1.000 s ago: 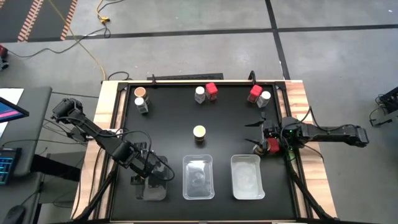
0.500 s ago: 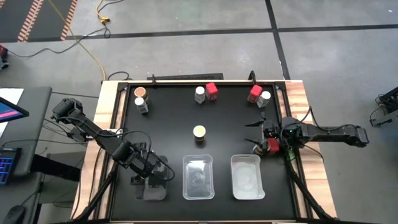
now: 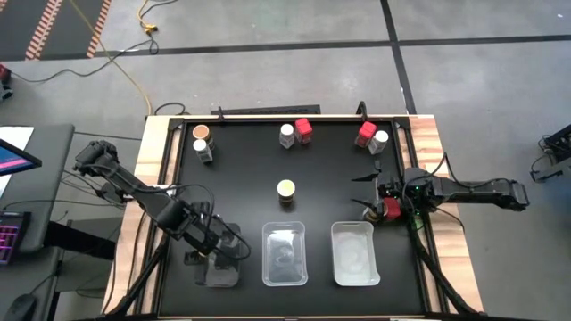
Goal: Sort spices by type
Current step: Put the right white seasoning bottle into the black bin
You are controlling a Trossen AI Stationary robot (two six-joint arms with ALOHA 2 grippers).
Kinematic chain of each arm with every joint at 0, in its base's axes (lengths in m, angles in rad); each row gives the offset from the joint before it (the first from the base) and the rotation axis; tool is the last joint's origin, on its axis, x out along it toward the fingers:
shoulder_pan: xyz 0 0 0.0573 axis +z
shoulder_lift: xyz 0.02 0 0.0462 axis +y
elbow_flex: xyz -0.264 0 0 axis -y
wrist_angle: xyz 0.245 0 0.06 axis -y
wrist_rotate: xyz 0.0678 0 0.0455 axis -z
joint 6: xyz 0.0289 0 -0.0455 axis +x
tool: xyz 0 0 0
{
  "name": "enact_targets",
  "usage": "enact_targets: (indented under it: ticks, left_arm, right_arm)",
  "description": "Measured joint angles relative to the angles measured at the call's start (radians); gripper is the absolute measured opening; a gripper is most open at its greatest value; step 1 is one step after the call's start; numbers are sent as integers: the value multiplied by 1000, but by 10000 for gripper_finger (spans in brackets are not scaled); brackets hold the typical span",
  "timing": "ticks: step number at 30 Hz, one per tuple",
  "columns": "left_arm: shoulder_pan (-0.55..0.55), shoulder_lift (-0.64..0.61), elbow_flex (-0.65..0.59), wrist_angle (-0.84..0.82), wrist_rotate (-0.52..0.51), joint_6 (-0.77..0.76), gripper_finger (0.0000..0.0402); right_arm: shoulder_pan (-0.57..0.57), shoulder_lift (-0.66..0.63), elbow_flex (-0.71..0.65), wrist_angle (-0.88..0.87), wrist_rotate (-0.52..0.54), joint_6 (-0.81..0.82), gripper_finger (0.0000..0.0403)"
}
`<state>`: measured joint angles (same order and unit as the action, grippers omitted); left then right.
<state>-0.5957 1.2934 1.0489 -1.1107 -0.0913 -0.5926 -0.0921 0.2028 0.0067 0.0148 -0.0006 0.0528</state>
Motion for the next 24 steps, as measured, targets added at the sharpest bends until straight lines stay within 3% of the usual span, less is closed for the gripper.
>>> enact_targets:
  ticks: [5, 24]
  left_arm:
    - [0, 0, 9, -67, -23, -7, 263]
    - [2, 0, 10, -28, -62, -37, 263]
  right_arm:
    - [0, 0, 0, 0, 0, 0, 363]
    - [0, 0, 0, 0, 0, 0, 363]
